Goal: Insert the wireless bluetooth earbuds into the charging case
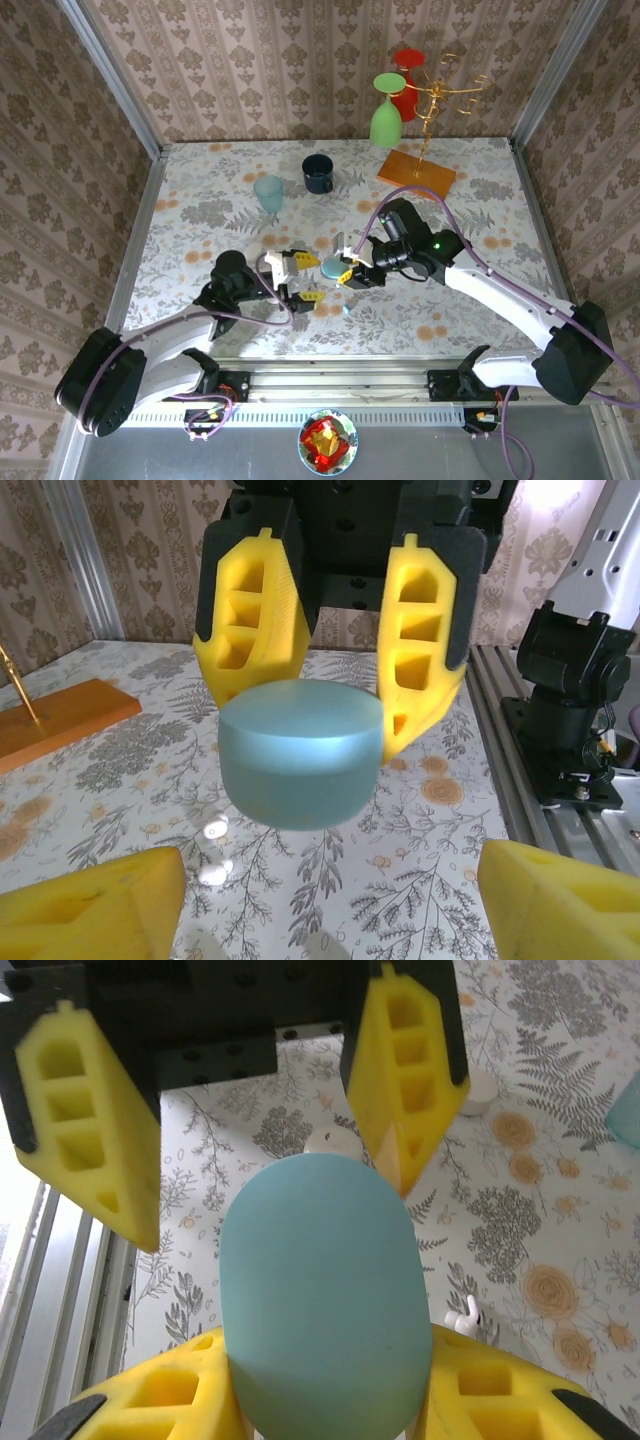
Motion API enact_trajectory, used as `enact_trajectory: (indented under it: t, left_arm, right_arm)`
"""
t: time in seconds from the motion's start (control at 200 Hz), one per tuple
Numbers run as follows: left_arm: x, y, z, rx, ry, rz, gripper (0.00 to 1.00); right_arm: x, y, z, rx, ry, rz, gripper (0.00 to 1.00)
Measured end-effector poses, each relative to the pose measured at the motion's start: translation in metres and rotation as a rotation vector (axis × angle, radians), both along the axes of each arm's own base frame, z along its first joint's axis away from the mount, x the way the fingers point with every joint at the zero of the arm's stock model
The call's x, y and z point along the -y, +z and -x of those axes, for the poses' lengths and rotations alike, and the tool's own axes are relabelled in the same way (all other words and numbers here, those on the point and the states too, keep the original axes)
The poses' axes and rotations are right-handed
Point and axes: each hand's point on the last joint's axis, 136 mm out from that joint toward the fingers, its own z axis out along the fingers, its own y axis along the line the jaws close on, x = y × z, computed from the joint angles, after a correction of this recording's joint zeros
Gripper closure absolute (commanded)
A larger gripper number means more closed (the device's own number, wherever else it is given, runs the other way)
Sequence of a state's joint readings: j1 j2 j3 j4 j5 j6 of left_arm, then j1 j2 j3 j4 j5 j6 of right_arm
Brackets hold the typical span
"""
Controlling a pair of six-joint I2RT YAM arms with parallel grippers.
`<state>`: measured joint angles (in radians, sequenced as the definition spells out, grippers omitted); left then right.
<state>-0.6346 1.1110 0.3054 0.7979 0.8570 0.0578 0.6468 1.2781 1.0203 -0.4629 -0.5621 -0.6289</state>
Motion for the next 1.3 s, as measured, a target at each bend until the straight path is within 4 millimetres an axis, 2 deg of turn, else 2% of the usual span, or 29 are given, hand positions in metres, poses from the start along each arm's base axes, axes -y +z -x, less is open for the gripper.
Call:
enact_trajectory:
  t: [0.305,0.64,0.765,0.82,0.89,1.3]
  left_arm:
    - [0.009,0.005,0.001,-0.045,-0.073,0.034,0.37]
    - [0.010,0.008,0.003,-0.061,-0.090,0.046,0.47]
    - [0.010,0.008,0.003,-0.063,-0.087,0.046,0.53]
    - [0.010,0.007,0.003,-0.064,-0.086,0.045,0.53]
    - [0.010,0.007,0.003,-0.063,-0.088,0.044,0.47]
    - [0.010,0.006,0.003,-0.065,-0.092,0.041,0.46]
  right_arm:
    - [-0.012,0.008,0.003,-0.003,0.038,-0.007,0.79]
    - [-0.015,0.000,0.005,-0.021,0.059,0.018,0.81]
    - [-0.015,-0.001,0.006,-0.024,0.062,0.020,0.81]
    - [-0.015,-0.001,0.007,-0.027,0.064,0.022,0.81]
    - [-0.015,-0.001,0.007,-0.029,0.063,0.024,0.81]
    - [-0.015,-0.001,0.006,-0.027,0.062,0.023,0.82]
